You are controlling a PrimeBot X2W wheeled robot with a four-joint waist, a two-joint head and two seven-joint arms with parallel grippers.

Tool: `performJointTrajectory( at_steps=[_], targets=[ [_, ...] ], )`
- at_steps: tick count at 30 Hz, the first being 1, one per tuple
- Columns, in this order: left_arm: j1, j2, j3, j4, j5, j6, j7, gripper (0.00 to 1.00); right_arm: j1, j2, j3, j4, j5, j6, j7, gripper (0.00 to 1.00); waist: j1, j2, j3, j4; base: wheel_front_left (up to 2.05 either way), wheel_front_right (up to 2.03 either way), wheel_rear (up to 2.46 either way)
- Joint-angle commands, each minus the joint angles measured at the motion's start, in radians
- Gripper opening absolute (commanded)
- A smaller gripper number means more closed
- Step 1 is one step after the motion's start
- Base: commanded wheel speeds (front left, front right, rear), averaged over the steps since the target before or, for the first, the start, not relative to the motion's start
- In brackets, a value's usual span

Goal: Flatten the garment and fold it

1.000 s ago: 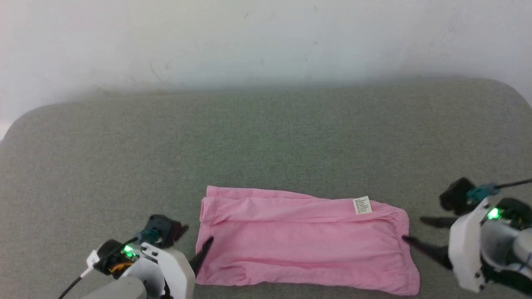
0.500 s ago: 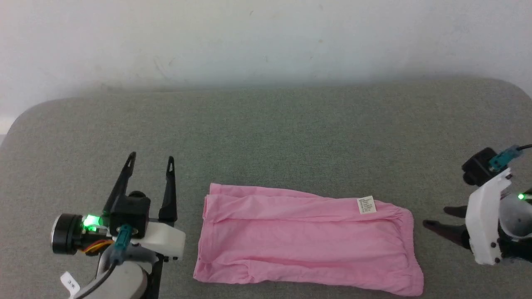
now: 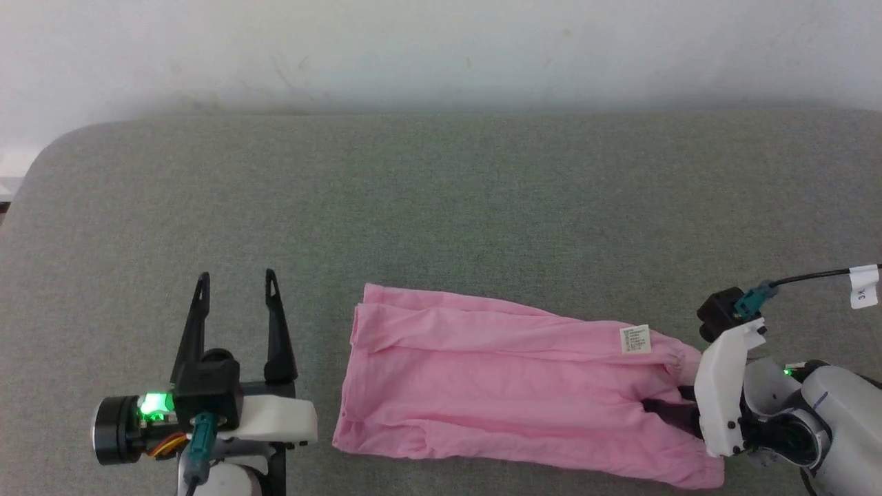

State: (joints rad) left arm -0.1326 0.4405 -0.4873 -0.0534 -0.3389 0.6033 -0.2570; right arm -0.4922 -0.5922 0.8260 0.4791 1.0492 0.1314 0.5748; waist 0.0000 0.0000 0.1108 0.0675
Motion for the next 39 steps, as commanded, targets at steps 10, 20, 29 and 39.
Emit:
performJointTrajectory(
  at_steps=[10,20,29,39],
  targets=[
    [0.062,-0.111,0.159,0.030,0.143,-0.111,-0.005,1.00,0.045,0.049,0.032,0.019,-0.070,-0.001,-0.070,0.00,0.0000,0.0000,0.010,-0.004,0.00,0.00,0.00],
    [0.098,-0.156,0.226,0.042,0.233,-0.184,-0.005,1.00,-0.031,-0.153,-0.048,-0.145,-0.118,-0.001,-0.077,0.00,0.0000,0.0000,-0.014,-0.049,0.00,0.00,0.00],
    [0.108,-0.190,0.238,0.058,0.269,-0.233,-0.005,1.00,0.012,-0.311,-0.150,-0.181,-0.106,-0.001,0.022,0.00,0.0000,0.0000,-0.021,-0.056,0.00,0.00,0.00],
    [0.106,-0.220,0.259,0.061,0.284,-0.276,-0.005,1.00,0.036,-0.308,-0.161,-0.502,-0.060,-0.001,0.107,0.00,0.0000,0.0000,-0.023,-0.044,0.00,0.00,0.00]
  ],
)
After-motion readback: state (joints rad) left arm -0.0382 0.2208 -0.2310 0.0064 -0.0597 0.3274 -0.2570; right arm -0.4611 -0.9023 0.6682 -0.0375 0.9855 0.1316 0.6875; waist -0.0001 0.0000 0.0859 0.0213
